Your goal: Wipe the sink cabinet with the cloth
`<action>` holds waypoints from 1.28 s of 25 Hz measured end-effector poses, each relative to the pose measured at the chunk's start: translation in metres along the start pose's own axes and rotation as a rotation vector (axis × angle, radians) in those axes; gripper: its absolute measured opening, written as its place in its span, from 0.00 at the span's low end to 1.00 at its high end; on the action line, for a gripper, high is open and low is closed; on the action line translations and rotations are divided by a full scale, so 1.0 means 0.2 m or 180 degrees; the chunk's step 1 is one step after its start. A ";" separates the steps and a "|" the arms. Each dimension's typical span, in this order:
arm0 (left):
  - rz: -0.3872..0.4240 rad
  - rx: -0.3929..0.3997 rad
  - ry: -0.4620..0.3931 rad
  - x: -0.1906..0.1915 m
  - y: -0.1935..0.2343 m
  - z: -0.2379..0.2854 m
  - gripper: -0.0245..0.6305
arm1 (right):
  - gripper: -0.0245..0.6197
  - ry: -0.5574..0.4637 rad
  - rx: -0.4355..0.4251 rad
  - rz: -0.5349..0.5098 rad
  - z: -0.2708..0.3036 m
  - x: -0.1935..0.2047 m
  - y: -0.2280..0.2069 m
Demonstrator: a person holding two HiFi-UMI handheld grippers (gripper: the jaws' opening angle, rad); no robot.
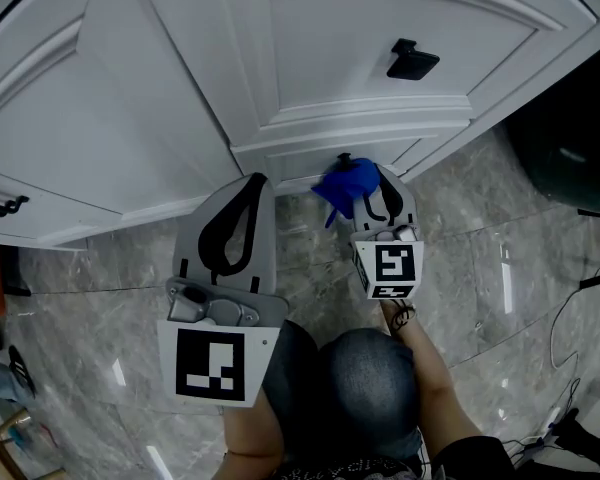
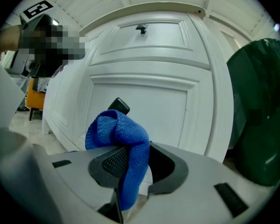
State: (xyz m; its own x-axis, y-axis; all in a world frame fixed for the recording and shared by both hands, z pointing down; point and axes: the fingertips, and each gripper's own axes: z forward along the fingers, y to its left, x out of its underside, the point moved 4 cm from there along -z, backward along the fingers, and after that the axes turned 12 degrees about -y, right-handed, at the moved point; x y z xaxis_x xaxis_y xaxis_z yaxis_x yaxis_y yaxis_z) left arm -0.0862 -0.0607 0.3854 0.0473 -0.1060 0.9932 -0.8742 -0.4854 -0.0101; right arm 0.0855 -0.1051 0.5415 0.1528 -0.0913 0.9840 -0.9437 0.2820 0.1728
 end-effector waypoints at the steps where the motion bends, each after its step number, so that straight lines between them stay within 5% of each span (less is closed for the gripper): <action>1: -0.0001 0.0000 -0.0003 0.00 0.00 0.00 0.04 | 0.22 0.0003 0.0019 0.0009 0.00 0.00 -0.01; 32: 0.0005 0.0033 0.0006 0.01 -0.03 0.02 0.04 | 0.22 0.0073 0.0440 -0.0016 -0.09 0.05 -0.27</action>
State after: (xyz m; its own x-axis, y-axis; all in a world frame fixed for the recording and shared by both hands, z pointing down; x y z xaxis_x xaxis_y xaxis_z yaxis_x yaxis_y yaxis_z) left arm -0.0793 -0.0626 0.3875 0.0450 -0.1051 0.9934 -0.8693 -0.4941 -0.0129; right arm 0.1425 -0.1041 0.5434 0.1627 -0.0702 0.9842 -0.9741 0.1473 0.1715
